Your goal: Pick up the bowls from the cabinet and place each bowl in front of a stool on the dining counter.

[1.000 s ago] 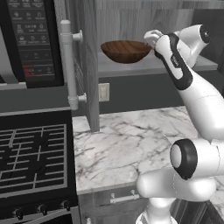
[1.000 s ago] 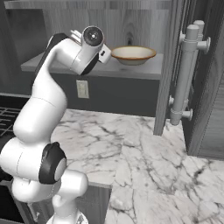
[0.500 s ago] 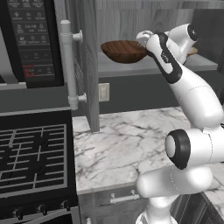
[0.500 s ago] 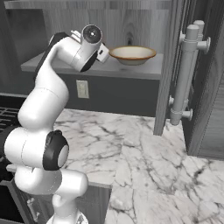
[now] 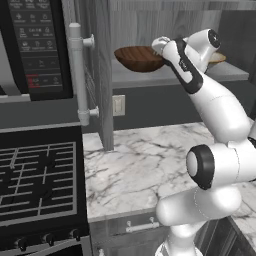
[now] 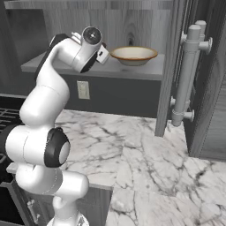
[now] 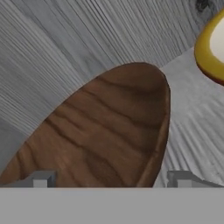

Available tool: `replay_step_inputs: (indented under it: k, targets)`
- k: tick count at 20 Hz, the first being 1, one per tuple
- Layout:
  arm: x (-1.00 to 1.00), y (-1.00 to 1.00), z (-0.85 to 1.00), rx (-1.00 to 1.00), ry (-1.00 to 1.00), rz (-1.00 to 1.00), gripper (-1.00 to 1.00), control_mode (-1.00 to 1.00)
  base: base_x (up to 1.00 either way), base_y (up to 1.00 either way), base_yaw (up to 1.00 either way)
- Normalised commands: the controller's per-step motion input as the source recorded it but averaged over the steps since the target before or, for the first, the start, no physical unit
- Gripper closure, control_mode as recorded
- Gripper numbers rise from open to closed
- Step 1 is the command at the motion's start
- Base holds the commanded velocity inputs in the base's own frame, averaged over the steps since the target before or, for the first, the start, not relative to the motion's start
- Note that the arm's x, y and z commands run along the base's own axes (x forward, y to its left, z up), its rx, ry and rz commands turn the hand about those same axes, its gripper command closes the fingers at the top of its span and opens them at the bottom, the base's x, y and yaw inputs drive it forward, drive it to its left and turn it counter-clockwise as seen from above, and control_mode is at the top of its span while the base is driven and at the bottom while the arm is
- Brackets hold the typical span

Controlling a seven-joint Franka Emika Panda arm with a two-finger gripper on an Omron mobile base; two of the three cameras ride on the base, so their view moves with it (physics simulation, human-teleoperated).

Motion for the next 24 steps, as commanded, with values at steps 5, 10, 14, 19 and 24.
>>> replay_step_inputs:
  k: [5,10,14,19,24]
  targets:
    - [0.00,0.00,0.00,0.00,0.00,0.00,1.00,-1.00,0.00,0.00,0.00]
    - [0.00,0.00,0.00,0.00,0.00,0.00,1.00,-1.00,0.00,0.00,0.00]
    - [-0.14,0.00,0.00,0.00,0.00,0.00,1.00,-1.00,0.00,0.00,0.00]
    - [-0.80,0.09,0.00,0.00,-0.02,0.00,1.00,-1.00,0.00,0.00,0.00]
    - [-1.00,0.14,0.00,0.00,-0.08,0.00,1.00,-1.00,0.00,0.00,0.00]
